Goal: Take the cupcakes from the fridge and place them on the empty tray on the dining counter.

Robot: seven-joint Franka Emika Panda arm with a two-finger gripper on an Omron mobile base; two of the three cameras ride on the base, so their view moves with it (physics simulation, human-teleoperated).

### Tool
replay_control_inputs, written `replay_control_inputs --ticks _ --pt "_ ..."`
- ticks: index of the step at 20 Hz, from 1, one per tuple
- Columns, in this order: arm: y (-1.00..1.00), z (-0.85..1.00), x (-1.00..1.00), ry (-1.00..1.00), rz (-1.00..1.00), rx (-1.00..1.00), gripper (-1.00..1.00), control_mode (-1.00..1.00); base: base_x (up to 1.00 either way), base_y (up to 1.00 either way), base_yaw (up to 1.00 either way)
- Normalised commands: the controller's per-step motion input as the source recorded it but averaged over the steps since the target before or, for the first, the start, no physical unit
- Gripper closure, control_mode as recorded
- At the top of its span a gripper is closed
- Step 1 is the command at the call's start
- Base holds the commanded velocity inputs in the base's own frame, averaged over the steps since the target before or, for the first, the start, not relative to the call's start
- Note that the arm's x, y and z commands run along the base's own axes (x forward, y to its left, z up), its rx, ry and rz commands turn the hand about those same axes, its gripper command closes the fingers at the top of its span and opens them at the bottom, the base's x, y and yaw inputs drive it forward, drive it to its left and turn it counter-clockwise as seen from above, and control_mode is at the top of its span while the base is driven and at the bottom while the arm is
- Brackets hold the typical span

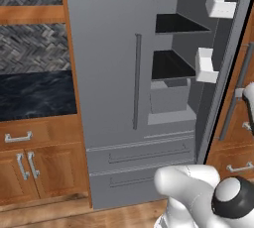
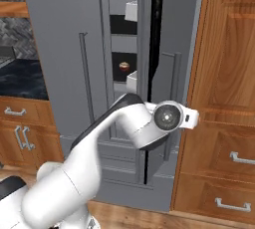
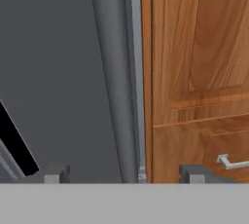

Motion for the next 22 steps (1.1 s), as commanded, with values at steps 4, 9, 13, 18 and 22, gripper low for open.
replay_control_inputs --ticks 4,9,13,18,22 --pt "-0.09 0.34 -0.87 -0.13 0.0 -0.01 -1.0 -1.0 0.0 0.0 0.0" --pt "0.53 0.37 -0.69 -0.13 0.0 -0.16 -1.0 -1.0 0.0 0.0 0.0" --pt "1.0 0.11 -0.41 -0.05 0.0 -0.35 -1.0 -1.0 0.0 0.0 0.0" --pt "1.0 0.0 -0.13 -0.02 0.0 -0.49 -1.0 -1.0 0.0 0.0 0.0" --pt "0.99 0.13 0.0 0.0 0.0 -0.49 -1.0 -1.0 0.0 0.0 0.0"
